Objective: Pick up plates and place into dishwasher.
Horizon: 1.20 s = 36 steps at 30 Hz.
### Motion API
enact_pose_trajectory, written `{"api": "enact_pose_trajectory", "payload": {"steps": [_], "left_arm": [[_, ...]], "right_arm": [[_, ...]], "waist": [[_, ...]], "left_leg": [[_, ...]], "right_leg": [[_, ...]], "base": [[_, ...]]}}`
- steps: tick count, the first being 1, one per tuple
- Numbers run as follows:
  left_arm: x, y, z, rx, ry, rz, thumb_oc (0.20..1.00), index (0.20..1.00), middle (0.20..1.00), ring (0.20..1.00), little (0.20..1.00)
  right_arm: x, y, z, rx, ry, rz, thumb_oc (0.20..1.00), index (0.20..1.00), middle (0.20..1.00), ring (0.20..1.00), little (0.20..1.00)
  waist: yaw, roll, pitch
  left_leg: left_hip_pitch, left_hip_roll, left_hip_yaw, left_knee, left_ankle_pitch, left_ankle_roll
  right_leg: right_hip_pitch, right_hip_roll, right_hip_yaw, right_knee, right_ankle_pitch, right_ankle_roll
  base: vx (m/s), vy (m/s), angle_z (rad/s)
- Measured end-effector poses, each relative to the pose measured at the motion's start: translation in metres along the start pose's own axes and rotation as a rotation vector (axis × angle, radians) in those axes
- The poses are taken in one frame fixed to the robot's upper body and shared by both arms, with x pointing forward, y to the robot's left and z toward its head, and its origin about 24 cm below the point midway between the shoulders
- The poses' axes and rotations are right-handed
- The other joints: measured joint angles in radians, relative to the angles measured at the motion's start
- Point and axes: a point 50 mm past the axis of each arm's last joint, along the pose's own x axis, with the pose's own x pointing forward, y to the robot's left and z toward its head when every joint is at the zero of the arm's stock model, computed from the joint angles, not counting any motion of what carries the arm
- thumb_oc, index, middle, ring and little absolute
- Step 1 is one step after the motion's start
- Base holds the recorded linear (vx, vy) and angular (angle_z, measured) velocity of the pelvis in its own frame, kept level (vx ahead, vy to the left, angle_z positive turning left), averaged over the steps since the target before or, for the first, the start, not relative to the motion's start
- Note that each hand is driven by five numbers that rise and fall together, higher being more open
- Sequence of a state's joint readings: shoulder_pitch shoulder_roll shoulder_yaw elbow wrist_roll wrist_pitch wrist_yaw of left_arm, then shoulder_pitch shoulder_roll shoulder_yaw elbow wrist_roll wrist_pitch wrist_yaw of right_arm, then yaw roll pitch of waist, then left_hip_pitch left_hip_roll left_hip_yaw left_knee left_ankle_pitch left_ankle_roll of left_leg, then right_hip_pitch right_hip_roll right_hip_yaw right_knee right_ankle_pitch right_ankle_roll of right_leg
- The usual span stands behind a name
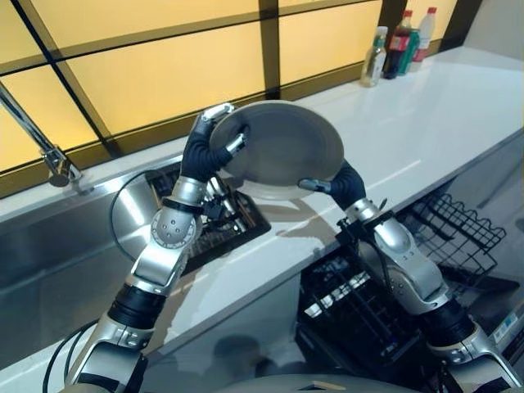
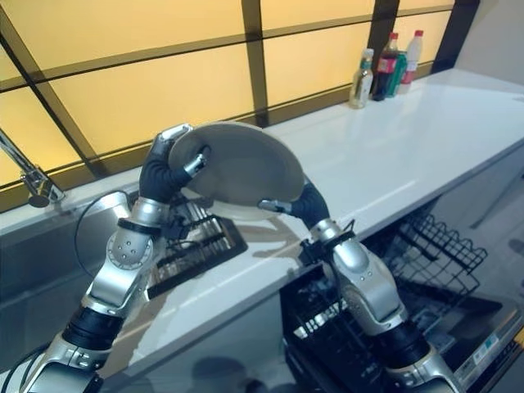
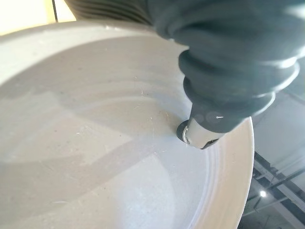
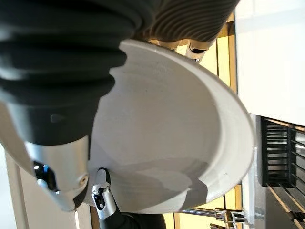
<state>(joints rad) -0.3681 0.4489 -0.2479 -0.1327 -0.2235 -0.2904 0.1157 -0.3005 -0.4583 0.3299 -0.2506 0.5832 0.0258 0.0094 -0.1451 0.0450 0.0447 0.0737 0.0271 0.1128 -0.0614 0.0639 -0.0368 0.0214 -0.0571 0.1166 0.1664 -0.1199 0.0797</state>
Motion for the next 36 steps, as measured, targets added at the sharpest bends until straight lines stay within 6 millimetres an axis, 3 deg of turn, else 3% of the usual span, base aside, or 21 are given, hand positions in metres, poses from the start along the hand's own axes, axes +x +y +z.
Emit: {"api": "enact_pose_trajectory", "payload": {"steps": [1, 2, 3, 22, 23, 24, 25, 29, 36], "left_arm": [[0.000, 0.000, 0.000, -0.002, 0.000, 0.000, 0.200, 0.200, 0.200, 0.200, 0.200], [0.000, 0.000, 0.000, -0.006, 0.001, 0.000, 0.200, 0.200, 0.200, 0.200, 0.200], [0.000, -0.001, 0.000, -0.007, 0.001, -0.001, 0.200, 0.200, 0.200, 0.200, 0.200], [0.001, -0.004, -0.004, -0.019, 0.038, -0.002, 0.200, 0.200, 0.200, 0.200, 0.200], [0.002, -0.004, -0.004, -0.020, 0.038, -0.002, 0.244, 0.244, 0.244, 0.244, 0.244], [0.002, -0.004, -0.004, -0.026, 0.040, -0.001, 0.551, 0.551, 0.551, 0.551, 0.551], [0.003, -0.004, -0.004, -0.053, 0.043, 0.002, 1.000, 1.000, 1.000, 1.000, 1.000], [0.005, -0.010, -0.005, -0.155, 0.050, 0.020, 1.000, 1.000, 1.000, 1.000, 1.000], [0.005, -0.013, -0.008, -0.177, 0.088, 0.001, 1.000, 1.000, 1.000, 1.000, 1.000]], "right_arm": [[0.001, 0.000, 0.000, 0.000, -0.002, -0.005, 0.884, 0.884, 0.884, 0.884, 0.884], [0.001, 0.000, 0.000, 0.002, -0.004, -0.011, 0.391, 0.391, 0.391, 0.391, 0.391], [0.001, 0.000, 0.000, 0.006, -0.006, -0.016, 0.200, 0.200, 0.200, 0.200, 0.200], [0.002, -0.001, 0.002, -0.032, -0.016, -0.063, 0.200, 0.200, 0.200, 0.200, 0.200], [0.002, -0.001, 0.002, -0.032, -0.018, -0.061, 0.200, 0.200, 0.200, 0.200, 0.200], [0.002, -0.002, 0.003, -0.032, -0.019, -0.061, 0.200, 0.200, 0.200, 0.200, 0.200], [0.002, -0.002, 0.003, -0.032, -0.027, -0.061, 0.200, 0.200, 0.200, 0.200, 0.200], [-0.003, -0.009, 0.005, -0.021, -0.055, -0.094, 0.200, 0.200, 0.200, 0.200, 0.200], [-0.050, -0.047, -0.003, 0.041, -0.067, -0.332, 0.200, 0.200, 0.200, 0.200, 0.200]], "waist": [[0.000, 0.000, 0.000], [0.000, 0.000, 0.000], [0.001, 0.000, 0.000], [-0.005, 0.000, -0.002], [-0.006, 0.000, -0.002], [-0.006, 0.000, -0.002], [-0.011, 0.000, -0.002], [-0.014, -0.003, -0.003], [-0.075, -0.006, -0.005]], "left_leg": [[0.000, 0.000, -0.003, 0.001, 0.000, 0.000], [0.001, 0.000, -0.004, 0.001, 0.000, 0.000], [0.001, 0.000, -0.006, 0.002, 0.000, 0.000], [0.001, 0.000, -0.008, 0.004, 0.000, 0.000], [0.001, 0.000, -0.007, 0.005, 0.000, 0.000], [0.001, 0.000, -0.006, 0.005, 0.000, 0.000], [0.002, 0.000, -0.005, 0.005, 0.000, 0.000], [0.003, 0.000, 0.007, 0.006, 0.000, 0.000], [0.006, -0.001, 0.052, -0.001, -0.004, 0.007]], "right_leg": [[0.002, 0.000, -0.003, 0.000, 0.000, 0.000], [0.004, 0.000, -0.004, -0.001, 0.000, 0.000], [0.006, 0.000, -0.007, -0.001, 0.000, 0.000], [0.011, -0.001, -0.012, -0.006, 0.002, -0.002], [0.010, -0.001, -0.011, -0.005, 0.002, -0.001], [0.010, -0.001, -0.011, -0.005, 0.002, -0.001], [0.009, -0.001, -0.009, -0.004, 0.002, -0.001], [-0.003, 0.001, 0.006, 0.006, 0.001, -0.001], [-0.027, 0.003, 0.048, 0.010, 0.008, 0.009]], "base": [[0.00, 0.004, 0.07], [0.00, 0.003, 0.06], [0.00, 0.004, 0.05], [0.00, 0.000, 0.00], [-0.03, -0.004, -0.01], [-0.04, -0.006, -0.02], [-0.03, -0.006, -0.04], [-0.05, -0.002, -0.09], [-0.07, -0.002, -0.19]]}}
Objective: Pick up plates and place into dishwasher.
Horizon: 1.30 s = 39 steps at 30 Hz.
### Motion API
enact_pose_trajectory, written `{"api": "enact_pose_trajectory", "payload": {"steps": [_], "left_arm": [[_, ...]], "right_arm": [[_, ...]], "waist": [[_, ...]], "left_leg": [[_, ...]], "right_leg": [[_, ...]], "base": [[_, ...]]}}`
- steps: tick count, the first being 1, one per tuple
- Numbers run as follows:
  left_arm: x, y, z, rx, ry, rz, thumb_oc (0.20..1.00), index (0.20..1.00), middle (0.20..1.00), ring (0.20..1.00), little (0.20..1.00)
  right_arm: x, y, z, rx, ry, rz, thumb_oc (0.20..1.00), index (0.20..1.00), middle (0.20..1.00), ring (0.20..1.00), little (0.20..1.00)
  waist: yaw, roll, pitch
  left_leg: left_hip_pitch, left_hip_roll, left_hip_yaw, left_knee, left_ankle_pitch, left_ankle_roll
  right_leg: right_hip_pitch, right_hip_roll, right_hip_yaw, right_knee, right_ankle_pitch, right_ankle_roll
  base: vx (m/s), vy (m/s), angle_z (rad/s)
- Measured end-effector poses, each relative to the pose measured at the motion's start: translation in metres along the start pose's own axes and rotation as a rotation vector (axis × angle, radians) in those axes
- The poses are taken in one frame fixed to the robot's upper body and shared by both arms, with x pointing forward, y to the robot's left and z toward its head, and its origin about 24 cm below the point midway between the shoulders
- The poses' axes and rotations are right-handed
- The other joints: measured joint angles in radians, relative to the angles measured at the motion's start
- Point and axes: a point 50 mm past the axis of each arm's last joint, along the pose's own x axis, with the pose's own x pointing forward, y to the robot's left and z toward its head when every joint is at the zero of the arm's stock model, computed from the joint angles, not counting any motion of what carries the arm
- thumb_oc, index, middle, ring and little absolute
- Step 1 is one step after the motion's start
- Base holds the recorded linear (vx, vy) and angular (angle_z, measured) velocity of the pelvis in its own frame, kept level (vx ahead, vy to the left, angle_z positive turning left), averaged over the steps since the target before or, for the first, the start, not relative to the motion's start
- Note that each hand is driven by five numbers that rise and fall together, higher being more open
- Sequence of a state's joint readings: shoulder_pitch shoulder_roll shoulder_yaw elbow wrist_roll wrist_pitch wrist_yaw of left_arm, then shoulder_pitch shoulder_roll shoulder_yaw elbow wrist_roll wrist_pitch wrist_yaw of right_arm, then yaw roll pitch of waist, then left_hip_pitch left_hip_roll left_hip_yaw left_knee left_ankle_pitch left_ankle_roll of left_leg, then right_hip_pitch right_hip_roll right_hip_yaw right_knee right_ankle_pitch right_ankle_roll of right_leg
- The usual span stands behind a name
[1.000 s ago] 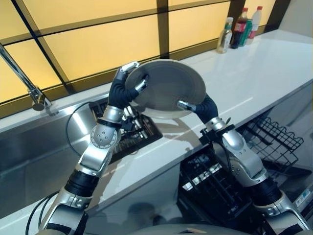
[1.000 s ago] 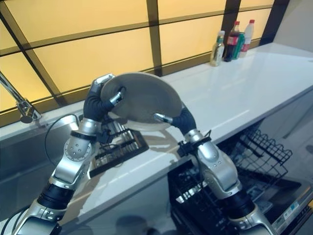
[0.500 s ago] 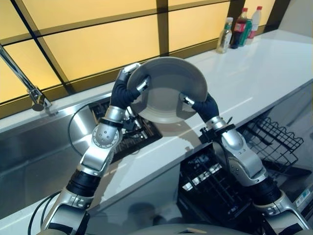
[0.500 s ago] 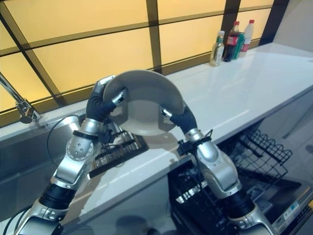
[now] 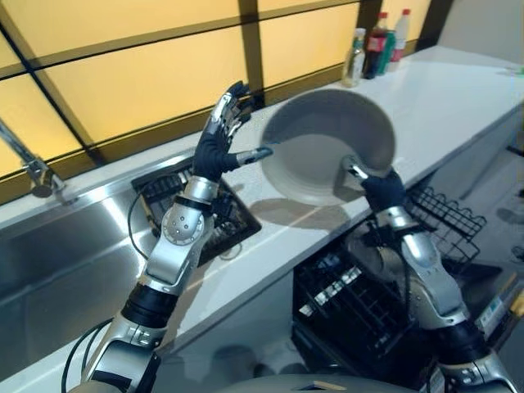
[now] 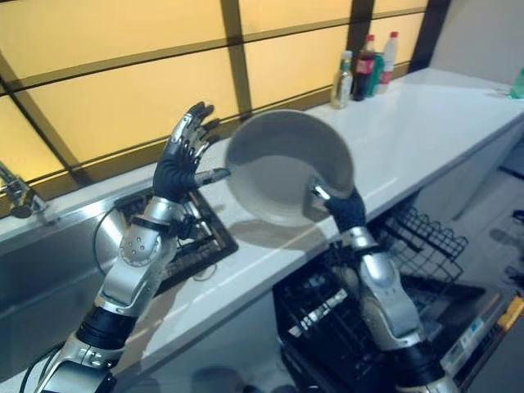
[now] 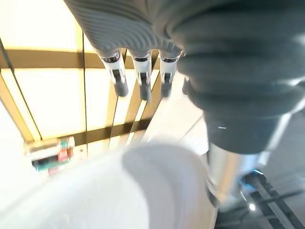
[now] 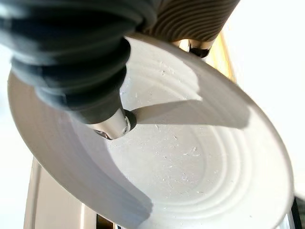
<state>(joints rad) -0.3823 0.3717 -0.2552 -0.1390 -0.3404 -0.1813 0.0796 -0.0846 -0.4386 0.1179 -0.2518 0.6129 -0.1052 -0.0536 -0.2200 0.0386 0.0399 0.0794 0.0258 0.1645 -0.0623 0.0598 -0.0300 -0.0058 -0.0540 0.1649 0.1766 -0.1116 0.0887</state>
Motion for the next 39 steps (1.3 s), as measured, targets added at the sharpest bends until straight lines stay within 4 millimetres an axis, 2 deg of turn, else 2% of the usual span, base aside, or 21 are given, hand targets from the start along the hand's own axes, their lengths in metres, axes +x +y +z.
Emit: {"api": "enact_pose_trajectory", "payload": {"steps": [5, 10, 14, 22, 24, 25, 26, 28, 30, 32, 33, 34, 35, 37, 39], "left_arm": [[0.001, 0.000, -0.003, -0.046, 0.038, 0.007, 1.000, 1.000, 1.000, 1.000, 1.000], [0.007, -0.007, -0.005, -0.237, 0.061, 0.008, 1.000, 1.000, 1.000, 1.000, 1.000], [0.020, -0.041, -0.003, -0.396, 0.068, -0.120, 1.000, 1.000, 1.000, 1.000, 1.000], [0.012, -0.089, -0.012, -0.628, 0.135, -0.274, 1.000, 1.000, 1.000, 1.000, 1.000], [0.007, -0.094, -0.015, -0.642, 0.152, -0.288, 1.000, 1.000, 1.000, 1.000, 1.000], [0.005, -0.094, -0.016, -0.645, 0.160, -0.282, 1.000, 1.000, 1.000, 1.000, 1.000], [0.002, -0.093, -0.019, -0.647, 0.173, -0.270, 1.000, 1.000, 1.000, 1.000, 1.000], [-0.004, -0.091, -0.023, -0.648, 0.192, -0.249, 1.000, 1.000, 1.000, 1.000, 1.000], [-0.008, -0.089, -0.025, -0.642, 0.209, -0.248, 1.000, 1.000, 1.000, 1.000, 1.000], [-0.017, -0.093, -0.029, -0.686, 0.242, -0.242, 1.000, 1.000, 1.000, 1.000, 1.000], [-0.022, -0.093, -0.030, -0.707, 0.258, -0.245, 1.000, 1.000, 1.000, 1.000, 1.000], [-0.024, -0.092, -0.031, -0.724, 0.268, -0.244, 1.000, 1.000, 1.000, 1.000, 1.000], [-0.029, -0.094, -0.033, -0.739, 0.288, -0.244, 1.000, 1.000, 1.000, 1.000, 1.000], [-0.036, -0.100, -0.037, -0.755, 0.313, -0.254, 1.000, 1.000, 1.000, 1.000, 1.000], [-0.039, -0.103, -0.038, -0.793, 0.327, -0.243, 1.000, 1.000, 1.000, 1.000, 1.000]], "right_arm": [[-0.016, -0.023, -0.001, -0.004, -0.013, -0.149, 0.200, 0.200, 0.200, 0.200, 0.200], [-0.024, -0.042, -0.008, -0.032, -0.005, -0.312, 0.200, 0.200, 0.200, 0.200, 0.200], [-0.029, -0.051, -0.020, -0.054, 0.035, -0.406, 0.200, 0.200, 0.200, 0.200, 0.200], [-0.038, -0.060, -0.040, -0.151, 0.109, -0.552, 0.200, 0.200, 0.200, 0.200, 0.200], [-0.038, -0.060, -0.041, -0.149, 0.112, -0.554, 0.200, 0.200, 0.200, 0.200, 0.200], [-0.038, -0.060, -0.041, -0.149, 0.114, -0.552, 0.200, 0.200, 0.200, 0.200, 0.200], [-0.038, -0.060, -0.042, -0.146, 0.120, -0.552, 0.200, 0.200, 0.200, 0.200, 0.200], [-0.034, -0.059, -0.042, -0.137, 0.122, -0.551, 0.200, 0.200, 0.200, 0.200, 0.200], [-0.034, -0.061, -0.043, -0.140, 0.126, -0.576, 0.200, 0.200, 0.200, 0.200, 0.200], [-0.037, -0.067, -0.042, -0.154, 0.124, -0.639, 0.200, 0.200, 0.200, 0.200, 0.200], [-0.037, -0.068, -0.041, -0.154, 0.114, -0.663, 0.200, 0.200, 0.200, 0.200, 0.200], [-0.035, -0.068, -0.041, -0.152, 0.102, -0.678, 0.200, 0.200, 0.200, 0.200, 0.200], [-0.033, -0.068, -0.041, -0.152, 0.101, -0.695, 0.200, 0.200, 0.200, 0.200, 0.200], [-0.035, -0.070, -0.045, -0.157, 0.115, -0.740, 0.200, 0.200, 0.200, 0.200, 0.200], [-0.028, -0.066, -0.043, -0.149, 0.097, -0.739, 0.200, 0.200, 0.200, 0.200, 0.200]], "waist": [[-0.063, 0.000, 0.000], [-0.096, 0.000, 0.000], [-0.106, 0.000, 0.000], [-0.132, 0.000, 0.006], [-0.124, 0.001, 0.010], [-0.116, -0.002, 0.017], [-0.102, -0.002, 0.021], [-0.059, -0.003, 0.041], [-0.049, -0.012, 0.055], [-0.034, -0.006, 0.058], [-0.028, -0.017, 0.059], [-0.009, -0.034, 0.075], [0.003, -0.020, 0.077], [0.029, -0.014, 0.076], [0.044, -0.011, 0.074]], "left_leg": [[0.025, 0.002, 0.040, -0.025, 0.001, 0.003], [0.030, -0.005, 0.075, -0.025, -0.002, 0.007], [0.034, -0.012, 0.093, -0.025, -0.006, 0.013], [0.064, -0.022, 0.139, -0.025, -0.019, 0.023], [0.074, -0.024, 0.158, -0.025, -0.022, 0.024], [0.084, -0.023, 0.172, -0.027, -0.024, 0.024], [0.093, -0.020, 0.192, -0.025, -0.028, 0.023], [0.103, -0.007, 0.236, -0.030, -0.037, 0.024], [0.093, 0.000, 0.247, -0.023, -0.036, 0.027], [0.048, 0.027, 0.236, 0.014, -0.038, 0.021], [0.027, 0.029, 0.216, 0.046, -0.043, 0.014], [0.014, 0.030, 0.210, 0.068, -0.045, 0.003], [-0.002, 0.039, 0.192, 0.078, -0.049, 0.005], [-0.003, 0.062, 0.167, 0.080, -0.043, 0.007], [0.001, 0.074, 0.166, 0.072, -0.038, -0.017]], "right_leg": [[-0.010, 0.002, 0.037, -0.001, 0.002, 0.008], [-0.023, 0.001, 0.071, 0.001, 0.008, 0.018], [-0.034, -0.007, 0.077, 0.013, 0.013, 0.024], [-0.032, -0.017, 0.098, 0.015, 0.020, 0.036], [-0.035, -0.018, 0.094, 0.017, 0.033, 0.037], [-0.036, -0.021, 0.070, 0.017, 0.044, 0.037], [-0.045, -0.022, 0.034, 0.017, 0.065, 0.039], [-0.075, -0.044, -0.075, 0.023, 0.099, 0.068], [-0.101, -0.075, -0.133, 0.059, 0.089, 0.079], [-0.135, -0.093, -0.143, 0.189, 0.063, 0.059], [-0.107, -0.104, -0.150, 0.148, 0.032, 0.060], [-0.081, -0.104, -0.158, 0.084, 0.013, 0.026], [-0.069, -0.087, -0.176, 0.045, 0.032, 0.017], [-0.042, -0.054, -0.183, -0.011, 0.066, 0.000], [-0.024, -0.039, -0.184, -0.057, 0.090, -0.004]], "base": [[-0.08, -0.003, -0.25], [-0.08, 0.007, -0.18], [-0.04, -0.001, -0.14], [0.01, 0.010, -0.18], [0.01, -0.011, -0.25], [-0.04, -0.035, -0.48], [-0.06, -0.038, -0.77], [-0.09, -0.061, -0.89], [-0.06, -0.092, -0.32], [0.00, -0.150, 0.21], [0.04, -0.204, 0.32], [0.04, -0.208, 0.22], [0.04, -0.200, 0.05], [0.05, -0.142, -0.02], [0.08, -0.076, -0.12]]}}
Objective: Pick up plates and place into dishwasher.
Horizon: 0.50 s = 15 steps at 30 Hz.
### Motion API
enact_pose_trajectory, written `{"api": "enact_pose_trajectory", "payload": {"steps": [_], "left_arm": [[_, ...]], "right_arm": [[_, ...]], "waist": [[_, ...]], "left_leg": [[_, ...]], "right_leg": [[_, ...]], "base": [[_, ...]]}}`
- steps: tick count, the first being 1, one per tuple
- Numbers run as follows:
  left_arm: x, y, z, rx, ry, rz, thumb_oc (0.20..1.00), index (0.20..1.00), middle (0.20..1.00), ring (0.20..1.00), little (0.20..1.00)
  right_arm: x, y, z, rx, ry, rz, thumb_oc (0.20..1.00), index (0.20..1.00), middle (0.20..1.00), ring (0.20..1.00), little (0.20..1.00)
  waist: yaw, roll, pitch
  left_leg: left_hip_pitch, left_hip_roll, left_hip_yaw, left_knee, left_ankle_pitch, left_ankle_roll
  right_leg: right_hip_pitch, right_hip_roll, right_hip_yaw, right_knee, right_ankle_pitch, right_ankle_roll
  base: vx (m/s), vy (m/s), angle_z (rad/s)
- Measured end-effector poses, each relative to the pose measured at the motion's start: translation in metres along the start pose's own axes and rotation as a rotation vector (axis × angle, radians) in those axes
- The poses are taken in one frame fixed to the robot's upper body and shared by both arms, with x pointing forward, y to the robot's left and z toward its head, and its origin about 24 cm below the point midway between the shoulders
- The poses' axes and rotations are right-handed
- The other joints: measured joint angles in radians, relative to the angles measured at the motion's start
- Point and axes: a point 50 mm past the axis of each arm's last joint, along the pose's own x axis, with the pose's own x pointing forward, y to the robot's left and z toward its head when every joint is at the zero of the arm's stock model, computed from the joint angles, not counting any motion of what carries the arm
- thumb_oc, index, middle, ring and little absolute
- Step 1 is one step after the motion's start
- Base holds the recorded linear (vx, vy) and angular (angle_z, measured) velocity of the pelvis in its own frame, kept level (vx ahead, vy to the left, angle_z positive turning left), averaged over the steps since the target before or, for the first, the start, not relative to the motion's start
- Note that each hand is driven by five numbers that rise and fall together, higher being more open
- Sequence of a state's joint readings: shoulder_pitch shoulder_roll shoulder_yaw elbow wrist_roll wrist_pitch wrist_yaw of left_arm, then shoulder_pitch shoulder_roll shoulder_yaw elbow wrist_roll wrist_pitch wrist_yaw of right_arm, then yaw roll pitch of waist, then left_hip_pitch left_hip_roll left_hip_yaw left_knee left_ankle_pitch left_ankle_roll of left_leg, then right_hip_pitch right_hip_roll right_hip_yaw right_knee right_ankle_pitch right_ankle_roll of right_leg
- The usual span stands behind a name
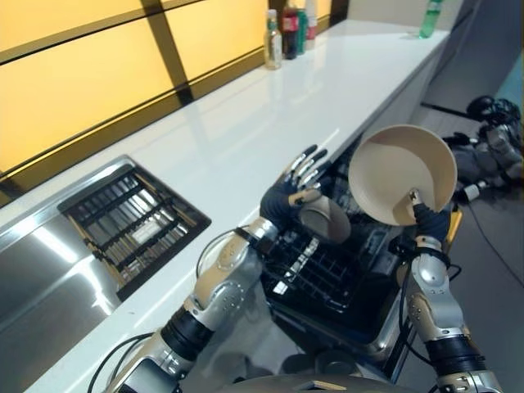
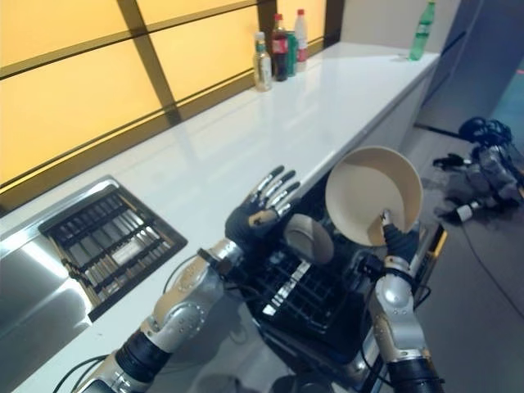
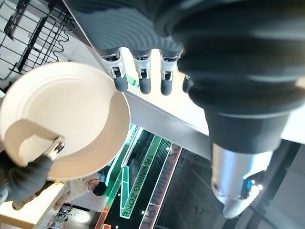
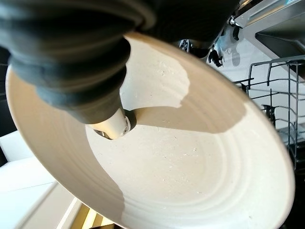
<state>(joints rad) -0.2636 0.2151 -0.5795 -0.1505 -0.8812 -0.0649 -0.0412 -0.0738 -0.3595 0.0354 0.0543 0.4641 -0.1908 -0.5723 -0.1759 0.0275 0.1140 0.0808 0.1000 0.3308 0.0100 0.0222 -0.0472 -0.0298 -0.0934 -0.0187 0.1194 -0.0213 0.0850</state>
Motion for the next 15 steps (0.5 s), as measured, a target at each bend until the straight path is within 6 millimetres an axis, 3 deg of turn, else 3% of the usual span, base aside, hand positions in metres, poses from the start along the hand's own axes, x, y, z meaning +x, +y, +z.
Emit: {"api": "enact_pose_trajectory", "payload": {"steps": [4, 9, 12, 15], "left_arm": [[-0.011, 0.007, -0.012, -0.025, 0.041, 0.040, 1.000, 1.000, 1.000, 1.000, 1.000], [-0.045, 0.031, -0.036, -0.099, 0.138, 0.140, 1.000, 1.000, 1.000, 1.000, 1.000], [-0.076, 0.045, -0.061, -0.142, 0.269, 0.155, 1.000, 1.000, 1.000, 1.000, 1.000], [-0.097, 0.045, -0.088, -0.196, 0.398, 0.063, 1.000, 1.000, 1.000, 1.000, 1.000]], "right_arm": [[0.000, 0.007, 0.001, 0.005, -0.003, 0.023, 0.200, 0.200, 0.200, 0.200, 0.200], [0.005, 0.010, 0.003, 0.006, -0.009, 0.028, 0.200, 0.200, 0.200, 0.200, 0.200], [0.008, 0.010, 0.000, 0.004, 0.006, 0.018, 0.200, 0.200, 0.200, 0.200, 0.200], [0.010, 0.008, -0.007, -0.002, 0.038, 0.004, 0.200, 0.200, 0.200, 0.200, 0.200]], "waist": [[0.007, -0.011, -0.004], [0.082, -0.022, -0.004], [0.087, -0.046, -0.016], [0.090, -0.059, -0.023]], "left_leg": [[0.025, -0.009, -0.014, -0.016, -0.006, -0.011], [0.030, -0.052, -0.212, 0.027, -0.072, -0.006], [0.009, -0.069, -0.224, 0.049, -0.086, 0.006], [-0.009, -0.086, -0.220, 0.075, -0.096, 0.019]], "right_leg": [[0.025, 0.002, 0.011, -0.026, 0.012, -0.001], [0.011, 0.008, 0.105, -0.019, 0.030, 0.008], [0.003, -0.009, 0.106, -0.019, 0.034, 0.017], [-0.017, -0.029, 0.104, -0.004, 0.041, 0.026]], "base": [[0.06, -0.030, -0.13], [0.00, 0.036, -0.56], [-0.10, 0.105, -0.11], [-0.08, 0.137, 0.00]]}}
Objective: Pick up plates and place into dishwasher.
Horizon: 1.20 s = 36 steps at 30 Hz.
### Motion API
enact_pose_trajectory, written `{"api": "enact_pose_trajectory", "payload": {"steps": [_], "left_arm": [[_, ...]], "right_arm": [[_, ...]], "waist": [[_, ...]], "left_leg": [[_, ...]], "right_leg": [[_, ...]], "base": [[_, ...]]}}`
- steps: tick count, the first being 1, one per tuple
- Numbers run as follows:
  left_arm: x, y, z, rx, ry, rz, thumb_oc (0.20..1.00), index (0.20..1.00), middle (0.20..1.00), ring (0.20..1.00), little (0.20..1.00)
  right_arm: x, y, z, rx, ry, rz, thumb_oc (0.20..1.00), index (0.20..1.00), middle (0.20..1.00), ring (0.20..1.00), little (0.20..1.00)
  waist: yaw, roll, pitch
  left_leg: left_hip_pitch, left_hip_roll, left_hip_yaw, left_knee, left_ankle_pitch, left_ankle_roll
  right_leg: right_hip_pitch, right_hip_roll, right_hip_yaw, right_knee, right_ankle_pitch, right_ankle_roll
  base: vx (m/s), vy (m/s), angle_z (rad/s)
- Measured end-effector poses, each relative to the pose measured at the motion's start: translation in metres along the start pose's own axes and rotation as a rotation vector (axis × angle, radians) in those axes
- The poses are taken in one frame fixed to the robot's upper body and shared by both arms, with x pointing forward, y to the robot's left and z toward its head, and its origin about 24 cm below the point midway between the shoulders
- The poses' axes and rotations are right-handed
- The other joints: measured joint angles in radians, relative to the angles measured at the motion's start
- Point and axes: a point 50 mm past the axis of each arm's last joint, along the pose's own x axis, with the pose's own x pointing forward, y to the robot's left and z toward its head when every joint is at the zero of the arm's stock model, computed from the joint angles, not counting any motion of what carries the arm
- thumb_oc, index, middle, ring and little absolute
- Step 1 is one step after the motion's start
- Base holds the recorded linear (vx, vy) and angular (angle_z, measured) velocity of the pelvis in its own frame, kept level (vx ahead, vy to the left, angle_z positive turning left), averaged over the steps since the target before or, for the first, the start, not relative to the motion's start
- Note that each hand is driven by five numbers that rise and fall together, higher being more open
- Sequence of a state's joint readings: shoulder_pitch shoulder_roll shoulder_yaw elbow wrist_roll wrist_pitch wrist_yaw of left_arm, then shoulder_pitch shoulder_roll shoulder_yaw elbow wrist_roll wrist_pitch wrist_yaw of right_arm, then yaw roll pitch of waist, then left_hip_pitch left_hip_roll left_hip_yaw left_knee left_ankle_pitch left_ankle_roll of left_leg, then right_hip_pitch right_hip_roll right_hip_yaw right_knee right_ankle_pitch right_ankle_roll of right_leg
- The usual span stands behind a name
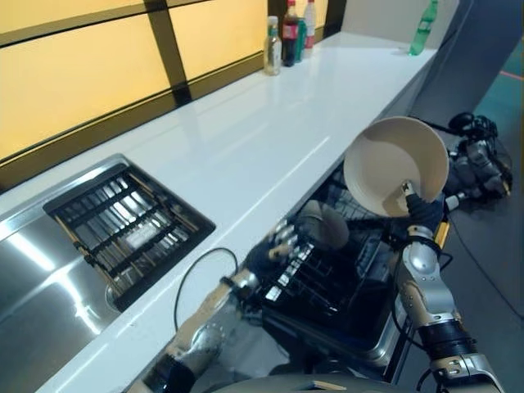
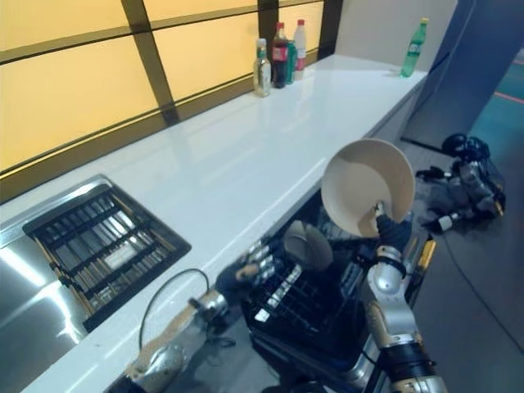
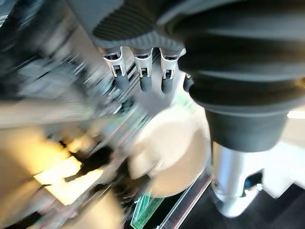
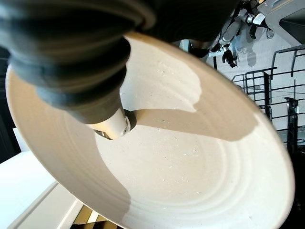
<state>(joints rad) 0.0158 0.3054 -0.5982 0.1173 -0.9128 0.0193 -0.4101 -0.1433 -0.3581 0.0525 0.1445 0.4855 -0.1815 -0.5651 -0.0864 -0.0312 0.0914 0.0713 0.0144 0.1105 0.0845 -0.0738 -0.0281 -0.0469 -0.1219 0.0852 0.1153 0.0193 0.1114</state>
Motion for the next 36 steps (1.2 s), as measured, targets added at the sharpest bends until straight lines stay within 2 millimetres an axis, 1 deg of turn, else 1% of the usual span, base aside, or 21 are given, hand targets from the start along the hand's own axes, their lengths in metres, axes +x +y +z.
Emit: {"api": "enact_pose_trajectory", "payload": {"steps": [1, 3, 5, 7, 8, 10, 11, 12, 14, 15, 17, 18, 19, 20, 22, 26, 29, 32, 33, 36], "left_arm": [[-0.006, 0.008, -0.012, -0.025, 0.046, 0.012, 1.000, 1.000, 1.000, 1.000, 1.000], [-0.026, 0.024, -0.033, -0.062, 0.124, 0.056, 1.000, 1.000, 1.000, 1.000, 1.000], [-0.045, 0.035, -0.053, -0.079, 0.193, 0.130, 1.000, 1.000, 1.000, 1.000, 1.000], [-0.060, 0.042, -0.061, -0.063, 0.238, 0.175, 1.000, 1.000, 1.000, 1.000, 1.000], [-0.065, 0.046, -0.063, -0.055, 0.243, 0.199, 1.000, 1.000, 1.000, 1.000, 1.000], [-0.073, 0.056, -0.064, -0.013, 0.260, 0.252, 1.000, 1.000, 1.000, 1.000, 1.000], [-0.077, 0.060, -0.064, 0.010, 0.275, 0.284, 1.000, 1.000, 1.000, 1.000, 1.000], [-0.082, 0.065, -0.067, 0.034, 0.302, 0.322, 1.000, 1.000, 1.000, 1.000, 1.000], [-0.092, 0.074, -0.068, 0.074, 0.341, 0.408, 1.000, 1.000, 1.000, 1.000, 1.000], [-0.099, 0.078, -0.071, 0.098, 0.372, 0.453, 1.000, 1.000, 1.000, 1.000, 1.000], [-0.114, 0.087, -0.075, 0.132, 0.425, 0.543, 1.000, 1.000, 1.000, 1.000, 1.000], [-0.123, 0.092, -0.078, 0.148, 0.455, 0.592, 1.000, 1.000, 1.000, 1.000, 1.000], [-0.133, 0.096, -0.082, 0.166, 0.491, 0.640, 1.000, 1.000, 1.000, 1.000, 1.000], [-0.138, 0.098, -0.083, 0.182, 0.510, 0.661, 1.000, 1.000, 1.000, 1.000, 1.000], [-0.141, 0.105, -0.076, 0.270, 0.523, 0.688, 1.000, 1.000, 1.000, 1.000, 1.000], [-0.150, 0.116, -0.067, 0.334, 0.538, 0.736, 1.000, 1.000, 1.000, 1.000, 1.000], [-0.153, 0.121, -0.062, 0.385, 0.543, 0.770, 1.000, 1.000, 1.000, 1.000, 1.000], [-0.163, 0.125, -0.063, 0.405, 0.562, 0.834, 1.000, 1.000, 1.000, 1.000, 1.000], [-0.162, 0.126, -0.061, 0.425, 0.558, 0.834, 1.000, 1.000, 1.000, 1.000, 1.000], [-0.167, 0.129, -0.063, 0.423, 0.578, 0.876, 1.000, 1.000, 1.000, 1.000, 1.000]], "right_arm": [[0.000, 0.000, -0.001, -0.003, 0.005, 0.002, 0.200, 0.200, 0.200, 0.200, 0.200], [0.001, -0.002, -0.005, -0.011, 0.016, 0.001, 0.200, 0.200, 0.200, 0.200, 0.200], [0.001, -0.003, -0.007, -0.016, 0.025, -0.002, 0.200, 0.200, 0.200, 0.200, 0.200], [0.001, -0.004, -0.008, -0.022, 0.031, -0.005, 0.200, 0.200, 0.200, 0.200, 0.200], [0.001, -0.005, -0.011, -0.031, 0.043, -0.008, 0.200, 0.200, 0.200, 0.200, 0.200], [0.001, -0.011, -0.021, -0.058, 0.079, -0.026, 0.200, 0.200, 0.200, 0.200, 0.200], [0.001, -0.013, -0.024, -0.067, 0.092, -0.030, 0.200, 0.200, 0.200, 0.200, 0.200], [0.001, -0.015, -0.026, -0.076, 0.100, -0.032, 0.200, 0.200, 0.200, 0.200, 0.200], [0.001, -0.017, -0.028, -0.087, 0.108, -0.035, 0.200, 0.200, 0.200, 0.200, 0.200], [0.001, -0.017, -0.028, -0.090, 0.108, -0.033, 0.200, 0.200, 0.200, 0.200, 0.200], [0.002, -0.017, -0.027, -0.106, 0.099, -0.030, 0.200, 0.200, 0.200, 0.200, 0.200], [0.003, -0.018, -0.026, -0.116, 0.094, -0.028, 0.200, 0.200, 0.200, 0.200, 0.200], [0.004, -0.017, -0.025, -0.126, 0.090, -0.025, 0.200, 0.200, 0.200, 0.200, 0.200], [0.005, -0.016, -0.024, -0.133, 0.084, -0.023, 0.200, 0.200, 0.200, 0.200, 0.200], [0.009, -0.018, -0.020, -0.152, 0.067, -0.024, 0.200, 0.200, 0.200, 0.200, 0.200], [0.019, -0.013, -0.015, -0.165, 0.050, -0.024, 0.200, 0.200, 0.200, 0.200, 0.200], [0.023, -0.010, -0.013, -0.189, 0.034, -0.035, 0.200, 0.200, 0.200, 0.200, 0.200], [0.027, -0.012, -0.011, -0.226, 0.020, -0.070, 0.200, 0.200, 0.200, 0.200, 0.200], [0.028, -0.013, -0.009, -0.243, 0.005, -0.079, 0.200, 0.200, 0.200, 0.200, 0.200], [0.033, -0.013, -0.005, -0.300, -0.033, -0.105, 0.200, 0.200, 0.200, 0.200, 0.200]], "waist": [[-0.001, 0.000, 0.000], [0.000, -0.004, -0.001], [-0.001, -0.006, -0.001], [0.000, -0.009, 0.002], [0.008, -0.013, 0.003], [0.026, -0.031, 0.008], [0.030, -0.036, 0.007], [0.045, -0.037, 0.007], [0.055, -0.042, 0.009], [0.075, -0.042, 0.010], [0.087, -0.044, 0.011], [0.101, -0.047, 0.013], [0.104, -0.051, 0.016], [0.103, -0.055, 0.019], [0.103, -0.063, 0.031], [0.103, -0.082, 0.064], [0.103, -0.079, 0.096], [0.103, -0.075, 0.116], [0.103, -0.075, 0.122], [0.103, -0.069, 0.142]], "left_leg": [[-0.004, 0.000, 0.002, 0.002, -0.002, 0.005], [-0.021, -0.021, 0.010, 0.023, -0.006, 0.012], [-0.040, -0.023, 0.030, 0.045, -0.014, 0.023], [-0.055, -0.024, 0.042, 0.064, -0.021, 0.033], [-0.067, -0.025, 0.043, 0.072, -0.024, 0.035], [-0.083, -0.022, 0.042, 0.105, -0.038, 0.037], [-0.094, -0.019, 0.034, 0.131, -0.049, 0.035], [-0.119, -0.013, 0.025, 0.149, -0.055, 0.034], [-0.137, -0.002, 0.014, 0.183, -0.064, 0.024], [-0.144, 0.006, 0.006, 0.189, -0.069, 0.023], [-0.153, 0.020, -0.007, 0.200, -0.074, 0.013], [-0.154, 0.031, -0.009, 0.203, -0.074, 0.003], [-0.157, 0.038, -0.013, 0.209, -0.077, -0.003], [-0.163, 0.045, -0.020, 0.211, -0.077, -0.006], [-0.192, 0.056, -0.037, 0.229, -0.078, -0.010], [-0.244, 0.077, -0.045, 0.264, -0.084, -0.019], [-0.261, 0.083, -0.050, 0.283, -0.087, -0.025], [-0.277, 0.082, -0.056, 0.291, -0.088, -0.026], [-0.286, 0.082, -0.057, 0.295, -0.088, -0.026], [-0.309, 0.079, -0.059, 0.312, -0.090, -0.027]], "right_leg": [[-0.001, -0.008, -0.002, -0.001, 0.000, 0.006], [-0.023, -0.024, -0.001, 0.000, -0.009, 0.014], [-0.045, -0.045, -0.016, 0.006, -0.011, 0.017], [-0.049, -0.061, -0.034, 0.001, -0.010, 0.019], [-0.047, -0.067, -0.044, -0.003, -0.006, 0.024], [-0.047, -0.075, -0.057, 0.003, 0.003, 0.035], [-0.053, -0.074, -0.068, 0.009, 0.003, 0.034], [-0.057, -0.074, -0.077, 0.013, 0.004, 0.034], [-0.063, -0.070, -0.099, 0.013, 0.017, 0.028], [-0.061, -0.068, -0.108, 0.010, 0.018, 0.026], [-0.058, -0.049, -0.126, 0.007, 0.019, 0.015], [-0.058, -0.041, -0.129, 0.006, 0.021, 0.013], [-0.057, -0.028, -0.133, 0.005, 0.024, 0.001], [-0.056, -0.023, -0.138, 0.004, 0.023, 0.000], [-0.064, -0.012, -0.154, -0.007, 0.025, -0.007], [-0.093, 0.011, -0.159, -0.023, 0.040, -0.021], [-0.098, 0.017, -0.160, -0.028, 0.050, -0.024], [-0.105, 0.017, -0.162, -0.033, 0.054, -0.024], [-0.111, 0.017, -0.163, -0.032, 0.056, -0.024], [-0.126, 0.017, -0.164, -0.029, 0.069, -0.022]], "base": [[-0.07, 0.122, -0.03], [-0.09, 0.107, -0.08], [-0.06, 0.047, -0.24], [-0.03, -0.020, -0.16], [-0.03, -0.087, -0.05], [-0.02, -0.121, 0.10], [0.01, -0.135, 0.21], [0.05, -0.192, 0.21], [0.09, -0.235, 0.16], [0.08, -0.220, 0.12], [0.06, -0.230, 0.11], [0.02, -0.257, 0.06], [-0.04, -0.216, 0.04], [-0.07, -0.239, 0.12], [-0.09, -0.176, 0.15], [-0.07, -0.102, -0.02], [-0.05, -0.051, -0.02], [-0.05, -0.033, 0.03], [-0.05, -0.010, 0.04], [-0.05, 0.007, 0.00]]}}
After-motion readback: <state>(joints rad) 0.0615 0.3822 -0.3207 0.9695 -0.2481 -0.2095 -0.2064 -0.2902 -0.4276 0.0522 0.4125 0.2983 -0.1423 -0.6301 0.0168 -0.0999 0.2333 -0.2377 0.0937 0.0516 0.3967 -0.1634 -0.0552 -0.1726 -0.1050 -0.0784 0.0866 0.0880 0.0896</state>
